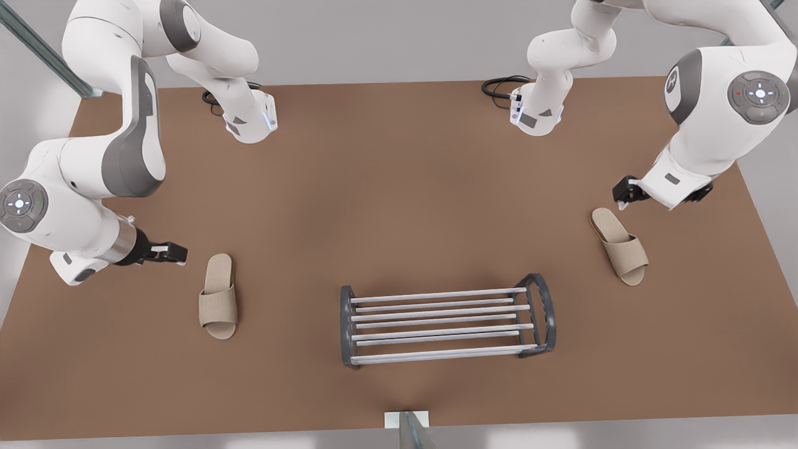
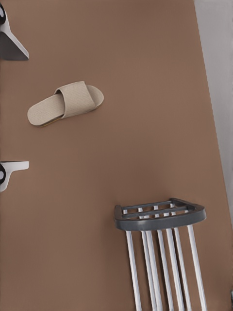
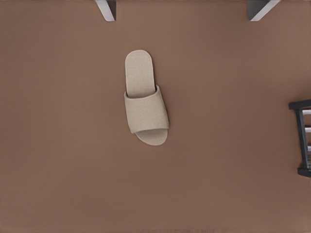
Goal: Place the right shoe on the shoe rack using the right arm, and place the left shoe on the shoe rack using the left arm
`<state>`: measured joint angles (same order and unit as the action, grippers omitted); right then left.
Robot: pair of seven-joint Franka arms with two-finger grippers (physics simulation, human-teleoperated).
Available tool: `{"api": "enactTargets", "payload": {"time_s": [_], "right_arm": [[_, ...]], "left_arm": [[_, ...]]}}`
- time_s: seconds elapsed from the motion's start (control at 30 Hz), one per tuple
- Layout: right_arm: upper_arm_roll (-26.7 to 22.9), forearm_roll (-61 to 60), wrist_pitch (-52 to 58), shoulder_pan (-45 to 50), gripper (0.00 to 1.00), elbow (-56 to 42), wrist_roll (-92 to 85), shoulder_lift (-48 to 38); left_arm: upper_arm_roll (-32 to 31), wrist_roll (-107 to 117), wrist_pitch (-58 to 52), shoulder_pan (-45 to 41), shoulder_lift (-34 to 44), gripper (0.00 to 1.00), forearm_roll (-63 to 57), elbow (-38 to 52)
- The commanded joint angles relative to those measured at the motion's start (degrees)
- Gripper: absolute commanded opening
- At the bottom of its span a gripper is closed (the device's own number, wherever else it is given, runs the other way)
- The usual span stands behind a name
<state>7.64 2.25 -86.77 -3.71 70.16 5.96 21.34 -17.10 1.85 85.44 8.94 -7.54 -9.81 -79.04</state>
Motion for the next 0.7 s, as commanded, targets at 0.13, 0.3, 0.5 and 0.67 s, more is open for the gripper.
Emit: {"api": "enactTargets", "payload": {"time_s": [0.13,0.3,0.5,0.67], "right_arm": [[0.89,-6.56,5.90,1.08,1.00,0.59,-0.07,-0.16],[2.81,-5.95,12.86,-16.93,1.00,2.17,-14.83,-0.42],[55.27,17.68,0.56,-61.75,1.00,14.21,-22.40,8.88],[90.70,57.58,-5.25,-78.11,1.00,31.61,-22.92,36.83]], "left_arm": [[-0.04,0.88,0.88,0.73,-0.37,1.00,-0.29,0.03],[-0.21,89.00,-2.13,-28.80,-0.98,1.00,-26.03,-23.25],[12.00,118.19,30.40,-28.98,9.39,0.99,-44.75,-50.86],[23.60,151.16,45.87,-28.98,7.99,1.00,-70.85,-62.64]]}}
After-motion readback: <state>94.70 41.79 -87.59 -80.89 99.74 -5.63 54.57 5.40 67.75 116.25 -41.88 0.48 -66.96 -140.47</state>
